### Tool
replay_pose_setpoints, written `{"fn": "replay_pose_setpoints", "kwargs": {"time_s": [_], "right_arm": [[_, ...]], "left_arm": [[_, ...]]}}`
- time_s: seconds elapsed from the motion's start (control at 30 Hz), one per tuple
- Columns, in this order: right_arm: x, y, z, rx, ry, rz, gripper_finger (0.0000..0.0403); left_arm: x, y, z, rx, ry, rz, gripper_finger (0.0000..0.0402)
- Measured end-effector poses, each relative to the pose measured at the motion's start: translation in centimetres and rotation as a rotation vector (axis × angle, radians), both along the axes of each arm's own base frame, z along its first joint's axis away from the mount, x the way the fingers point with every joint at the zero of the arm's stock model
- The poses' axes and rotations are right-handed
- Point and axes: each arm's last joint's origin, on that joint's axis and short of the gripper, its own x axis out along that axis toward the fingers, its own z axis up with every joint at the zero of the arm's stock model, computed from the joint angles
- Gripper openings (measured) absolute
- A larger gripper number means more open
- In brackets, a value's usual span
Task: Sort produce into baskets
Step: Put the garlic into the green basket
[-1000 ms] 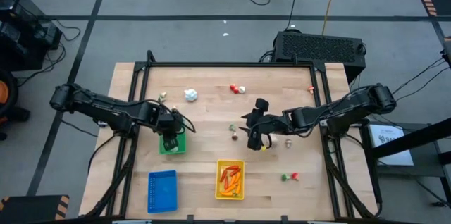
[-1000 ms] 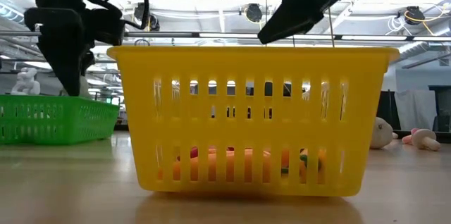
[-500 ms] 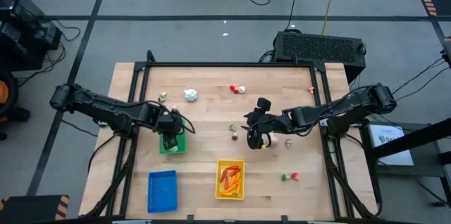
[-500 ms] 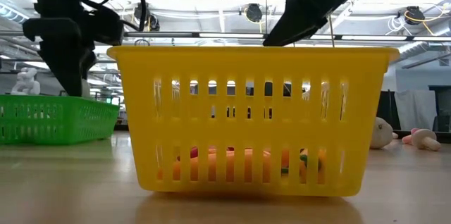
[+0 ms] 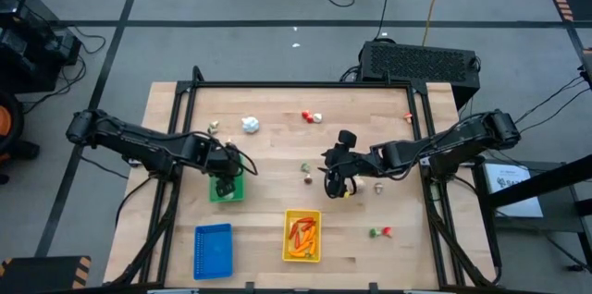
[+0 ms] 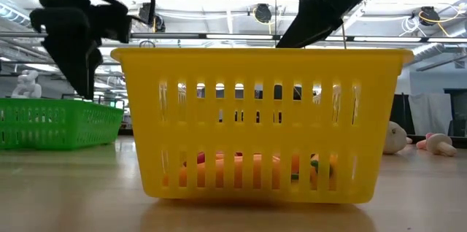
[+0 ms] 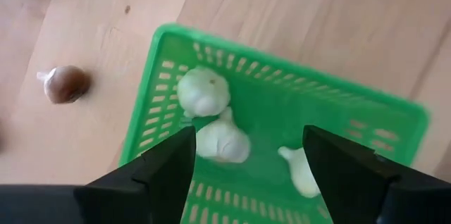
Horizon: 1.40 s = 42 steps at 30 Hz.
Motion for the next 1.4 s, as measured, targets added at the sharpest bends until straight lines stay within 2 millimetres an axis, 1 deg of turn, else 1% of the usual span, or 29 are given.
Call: {"fn": "replay_pose_setpoints", "kwargs": {"time_s": [0.17, 0.23, 0.4, 0.53, 0.73, 0.8, 0.87, 0.97, 1.07, 1.13, 1.2, 1.27, 1.33, 1.4], "right_arm": [[0.0, 0.0, 0.0, 0.019, -0.007, -0.016, 0.0187], [0.0, 0.1, 0.0, 0.028, -0.009, -0.019, 0.0187], [-0.1, 0.2, -0.1, 0.05, -0.001, -0.035, 0.0187], [-0.6, 0.1, -0.6, 0.081, 0.055, -0.079, 0.0187], [-1.5, 0.1, -1.3, 0.118, 0.133, -0.154, 0.0187], [-1.7, 0.4, -1.4, 0.118, 0.147, -0.156, 0.0187], [-1.8, 0.7, -1.4, 0.119, 0.157, -0.149, 0.0187], [-2.1, 1.3, -1.5, 0.099, 0.166, -0.137, 0.0187], [-2.3, 1.8, -1.5, 0.074, 0.168, -0.131, 0.0187], [-2.4, 2.1, -1.5, 0.067, 0.173, -0.125, 0.0187], [-2.5, 2.2, -1.6, 0.064, 0.178, -0.12, 0.0187], [-2.5, 2.2, -1.6, 0.061, 0.18, -0.118, 0.0187], [-2.4, 2.1, -1.6, 0.055, 0.182, -0.115, 0.0187], [-2.5, 2.1, -1.6, 0.05, 0.188, -0.112, 0.0187]], "left_arm": [[0.6, -0.1, 1.0, -0.003, -0.049, -0.006, 0.0269], [1.3, -0.1, 1.4, 0.01, -0.123, -0.03, 0.0269], [3.7, -0.5, 2.0, 0.056, -0.341, -0.154, 0.0269], [5.3, -0.2, 1.6, 0.128, -0.4, -0.197, 0.0269], [7.1, 1.1, 0.1, 0.186, -0.397, -0.228, 0.0269], [7.7, 1.9, -0.1, 0.196, -0.376, -0.212, 0.0269], [7.9, 3.1, 0.3, 0.225, -0.342, -0.196, 0.0269], [8.3, 5.1, 2.1, 0.268, -0.318, -0.169, 0.0269], [8.1, 7.6, 4.4, 0.282, -0.261, -0.099, 0.0269], [7.5, 9.5, 5.5, 0.273, -0.222, -0.017, 0.0269], [6.8, 11.5, 5.7, 0.232, -0.186, 0.105, 0.0269], [6.0, 13.2, 5.3, 0.206, -0.151, 0.203, 0.0269], [6.0, 14.4, 5.1, 0.198, -0.156, 0.179, 0.0269], [6.4, 14.9, 4.7, 0.18, -0.175, 0.107, 0.0269]]}}
